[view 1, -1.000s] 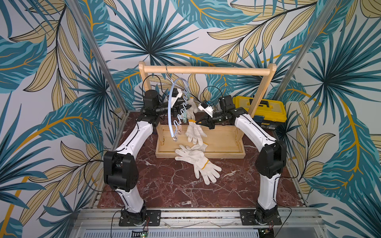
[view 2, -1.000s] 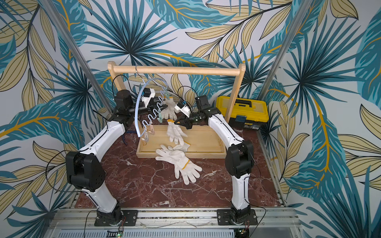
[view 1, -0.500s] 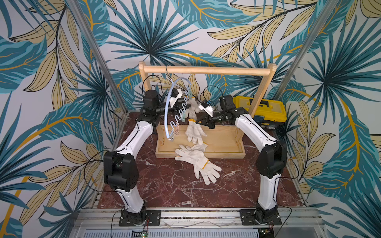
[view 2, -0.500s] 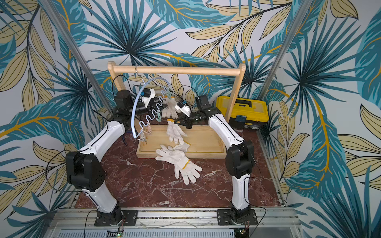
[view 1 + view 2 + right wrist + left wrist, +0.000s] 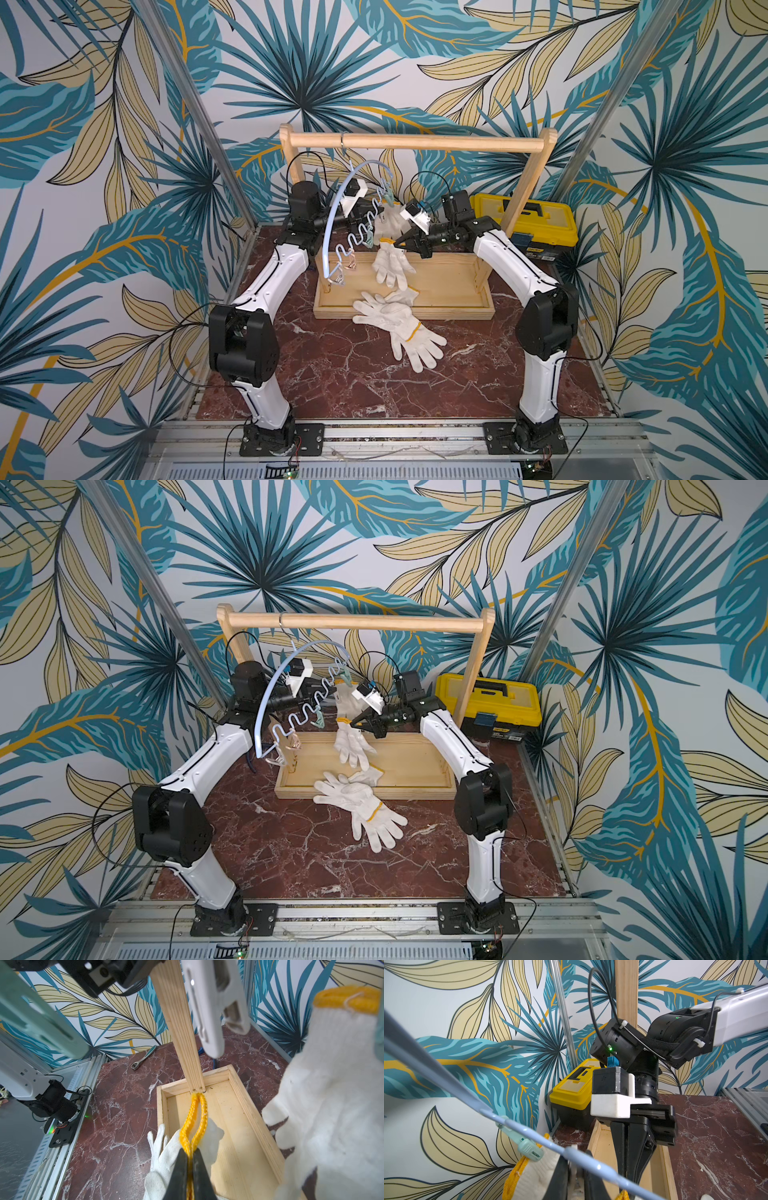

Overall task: Clip the gloves onto a hanger to dry
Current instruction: Open the clamp at the hanger, then clamp the glove onto the hanger.

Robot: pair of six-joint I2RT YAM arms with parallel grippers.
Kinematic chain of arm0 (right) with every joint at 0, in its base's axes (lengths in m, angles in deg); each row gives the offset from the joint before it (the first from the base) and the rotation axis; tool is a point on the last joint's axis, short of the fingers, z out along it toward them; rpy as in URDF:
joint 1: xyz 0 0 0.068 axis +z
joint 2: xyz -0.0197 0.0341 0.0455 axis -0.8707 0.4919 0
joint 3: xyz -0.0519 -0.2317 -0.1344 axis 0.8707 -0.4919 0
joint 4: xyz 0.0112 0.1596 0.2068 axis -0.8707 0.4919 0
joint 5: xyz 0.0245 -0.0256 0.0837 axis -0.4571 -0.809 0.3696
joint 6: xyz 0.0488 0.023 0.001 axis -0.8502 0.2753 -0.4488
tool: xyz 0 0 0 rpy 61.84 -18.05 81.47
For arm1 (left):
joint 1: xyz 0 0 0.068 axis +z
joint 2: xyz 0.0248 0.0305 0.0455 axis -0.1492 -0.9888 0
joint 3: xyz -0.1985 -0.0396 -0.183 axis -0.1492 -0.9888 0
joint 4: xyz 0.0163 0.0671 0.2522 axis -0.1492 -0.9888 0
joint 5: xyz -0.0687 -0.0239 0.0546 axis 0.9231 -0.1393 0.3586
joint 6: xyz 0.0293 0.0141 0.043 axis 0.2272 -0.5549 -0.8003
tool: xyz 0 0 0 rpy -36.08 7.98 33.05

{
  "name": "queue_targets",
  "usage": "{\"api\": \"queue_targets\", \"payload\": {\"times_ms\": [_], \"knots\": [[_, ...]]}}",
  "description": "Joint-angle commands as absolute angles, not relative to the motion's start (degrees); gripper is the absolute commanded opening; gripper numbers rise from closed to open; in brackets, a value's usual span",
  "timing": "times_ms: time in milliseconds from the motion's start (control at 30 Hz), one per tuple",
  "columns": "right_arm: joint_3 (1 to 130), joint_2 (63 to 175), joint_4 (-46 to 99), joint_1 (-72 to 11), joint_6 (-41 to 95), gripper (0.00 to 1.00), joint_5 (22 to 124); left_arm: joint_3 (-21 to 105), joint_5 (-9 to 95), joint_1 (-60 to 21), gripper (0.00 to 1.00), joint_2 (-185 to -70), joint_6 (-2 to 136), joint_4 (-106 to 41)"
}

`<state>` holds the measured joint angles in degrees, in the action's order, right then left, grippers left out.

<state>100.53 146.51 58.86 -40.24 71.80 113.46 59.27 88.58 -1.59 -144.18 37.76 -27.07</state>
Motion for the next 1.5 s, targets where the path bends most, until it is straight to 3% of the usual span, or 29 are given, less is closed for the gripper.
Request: {"api": "queue_targets", "payload": {"times_ms": [0,433,1467], "knots": [[102.53,145.45,56.85,-40.25,70.33,0.00,113.33,59.32,89.71,-1.11,0.09,-143.71,37.94,-26.83],[115.84,153.26,60.62,-40.33,70.00,0.00,115.79,59.45,92.89,-0.94,0.00,-143.29,39.17,-26.81],[116.44,152.51,63.08,-40.23,75.33,0.00,117.98,58.83,95.64,0.06,0.00,-142.75,39.84,-26.83]]}}
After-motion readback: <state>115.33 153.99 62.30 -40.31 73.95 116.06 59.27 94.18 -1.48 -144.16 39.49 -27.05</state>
